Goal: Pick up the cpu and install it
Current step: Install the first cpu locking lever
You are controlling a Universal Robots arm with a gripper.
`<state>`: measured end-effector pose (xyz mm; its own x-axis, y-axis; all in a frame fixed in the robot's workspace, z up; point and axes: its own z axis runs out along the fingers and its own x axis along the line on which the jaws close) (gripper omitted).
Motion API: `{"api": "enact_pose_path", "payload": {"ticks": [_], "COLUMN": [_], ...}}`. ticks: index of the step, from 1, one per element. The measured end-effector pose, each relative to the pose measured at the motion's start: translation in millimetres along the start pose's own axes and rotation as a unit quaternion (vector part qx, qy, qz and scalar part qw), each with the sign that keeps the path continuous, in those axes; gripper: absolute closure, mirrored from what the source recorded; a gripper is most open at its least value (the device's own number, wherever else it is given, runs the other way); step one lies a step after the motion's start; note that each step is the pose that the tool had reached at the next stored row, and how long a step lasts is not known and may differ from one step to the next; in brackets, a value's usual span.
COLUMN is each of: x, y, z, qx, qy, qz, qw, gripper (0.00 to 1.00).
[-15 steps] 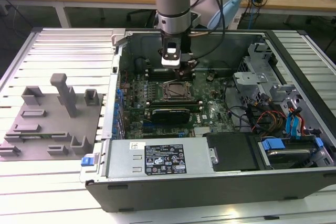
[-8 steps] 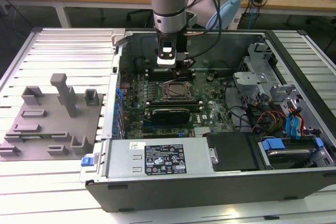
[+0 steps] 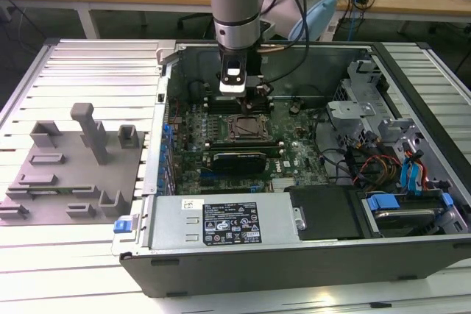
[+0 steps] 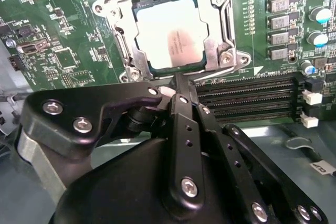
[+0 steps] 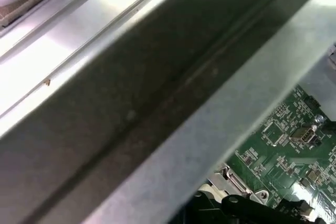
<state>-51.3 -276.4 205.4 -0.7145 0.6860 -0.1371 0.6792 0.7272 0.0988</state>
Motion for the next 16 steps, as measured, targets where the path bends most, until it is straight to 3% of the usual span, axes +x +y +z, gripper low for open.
{"api": "enact_pose_path", "payload": {"ticks": [3,10,13,16], "x": [-0.5,-0.5,-1.0,0.3], "y": [-0.7,-0.5,0.4,2.1], "z": [0.2,-0.1,-6.2,-7.5], "qx": [0.0030,0.0036,0.0035,0.0035], "qy": [-0.0029,-0.0033,-0.0034,-0.0034], "qz": [-0.001,-0.001,-0.001,-0.001], "qw": [1.0000,1.0000,1.0000,1.0000], "gripper": [0.89,0.89,0.89,0.89]}}
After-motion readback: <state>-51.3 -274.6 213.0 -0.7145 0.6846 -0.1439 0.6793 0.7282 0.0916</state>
